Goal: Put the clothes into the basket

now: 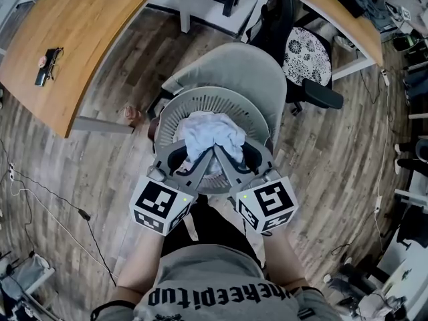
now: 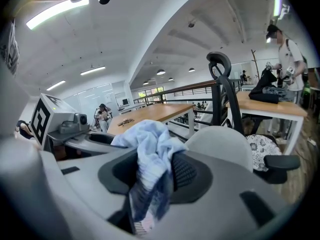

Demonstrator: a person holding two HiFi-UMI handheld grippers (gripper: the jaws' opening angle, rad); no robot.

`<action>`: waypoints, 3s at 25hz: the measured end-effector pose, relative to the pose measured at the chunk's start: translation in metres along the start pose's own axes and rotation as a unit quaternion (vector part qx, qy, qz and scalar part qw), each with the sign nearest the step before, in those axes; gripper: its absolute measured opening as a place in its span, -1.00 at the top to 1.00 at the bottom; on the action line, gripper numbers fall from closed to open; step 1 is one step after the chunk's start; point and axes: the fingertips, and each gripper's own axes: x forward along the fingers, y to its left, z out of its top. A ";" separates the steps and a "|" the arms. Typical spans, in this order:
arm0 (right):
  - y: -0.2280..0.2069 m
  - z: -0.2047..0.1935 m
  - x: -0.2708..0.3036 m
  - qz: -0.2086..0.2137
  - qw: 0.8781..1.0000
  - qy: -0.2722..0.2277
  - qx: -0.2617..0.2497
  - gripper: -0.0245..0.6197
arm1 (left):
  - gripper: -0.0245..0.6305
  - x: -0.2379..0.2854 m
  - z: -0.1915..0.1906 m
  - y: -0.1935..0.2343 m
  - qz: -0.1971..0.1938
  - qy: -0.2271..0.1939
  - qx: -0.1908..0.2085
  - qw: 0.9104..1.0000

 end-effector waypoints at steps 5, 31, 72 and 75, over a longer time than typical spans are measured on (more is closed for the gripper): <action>-0.004 -0.004 0.002 -0.007 1.000 0.014 0.003 0.40 | 0.58 0.002 -0.005 0.003 0.004 0.014 0.000 1.000; -0.021 -0.009 -0.006 -0.051 0.998 0.027 0.006 0.22 | 0.15 -0.020 0.001 0.037 0.068 -0.008 -0.017 0.998; 0.044 0.028 -0.038 -0.060 0.997 -0.052 -0.016 0.89 | 0.85 -0.067 0.036 -0.002 0.013 -0.057 0.064 0.996; 0.049 0.033 -0.043 -0.070 0.996 -0.060 -0.015 0.89 | 0.87 -0.071 0.041 -0.005 -0.001 -0.058 0.072 0.996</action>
